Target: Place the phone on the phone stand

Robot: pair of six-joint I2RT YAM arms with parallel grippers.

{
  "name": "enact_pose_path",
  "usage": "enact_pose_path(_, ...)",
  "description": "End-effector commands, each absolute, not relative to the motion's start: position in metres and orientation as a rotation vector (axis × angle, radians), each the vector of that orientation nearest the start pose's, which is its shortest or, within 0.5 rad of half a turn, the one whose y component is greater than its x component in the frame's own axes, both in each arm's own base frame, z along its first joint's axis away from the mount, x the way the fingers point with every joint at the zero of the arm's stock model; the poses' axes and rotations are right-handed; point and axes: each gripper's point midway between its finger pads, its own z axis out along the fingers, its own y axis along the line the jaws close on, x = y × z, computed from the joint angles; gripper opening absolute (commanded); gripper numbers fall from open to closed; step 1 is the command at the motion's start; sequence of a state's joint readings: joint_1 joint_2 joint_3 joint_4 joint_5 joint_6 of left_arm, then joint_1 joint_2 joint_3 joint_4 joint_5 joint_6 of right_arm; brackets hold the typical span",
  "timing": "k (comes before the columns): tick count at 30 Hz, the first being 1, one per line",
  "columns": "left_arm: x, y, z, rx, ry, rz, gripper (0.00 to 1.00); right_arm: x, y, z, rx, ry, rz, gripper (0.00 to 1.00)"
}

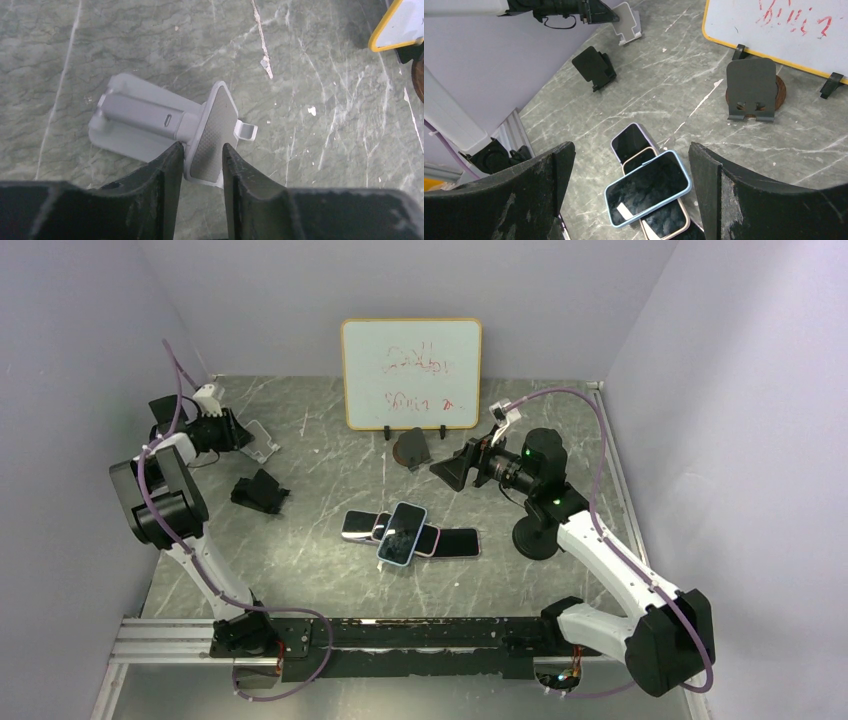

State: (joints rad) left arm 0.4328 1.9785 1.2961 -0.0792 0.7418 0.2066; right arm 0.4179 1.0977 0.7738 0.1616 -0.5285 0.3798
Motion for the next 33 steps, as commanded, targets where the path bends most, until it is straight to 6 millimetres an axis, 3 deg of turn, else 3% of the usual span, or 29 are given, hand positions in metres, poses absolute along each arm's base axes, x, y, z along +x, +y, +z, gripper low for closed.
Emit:
enact_pose_path(1,0.485,0.089,0.068,0.174,2.158,-0.507,0.34,0.289,0.239,0.254,-0.447,1.757,1.037,0.88)
enact_pose_path(8,0.488,0.079,0.074,0.2,2.132,-0.575,0.07,0.29,0.239,0.253,-0.446,1.76,1.036,0.88)
enact_pose_path(10,0.493,0.07,0.085,0.222,2.101,-0.608,0.05,0.29,0.239,0.253,-0.446,1.761,1.04,0.88)
enact_pose_path(20,0.507,-0.044,0.162,0.557,1.969,-0.848,0.05,0.289,0.242,0.252,-0.45,1.76,1.061,0.88)
enact_pose_path(26,0.476,-0.103,0.195,0.703,1.922,-0.86,0.05,0.29,0.242,0.251,-0.446,1.76,1.056,0.88)
enact_pose_path(33,0.43,-0.124,0.237,0.72,1.8,-0.805,0.05,0.289,0.242,0.253,-0.449,1.753,1.065,0.88)
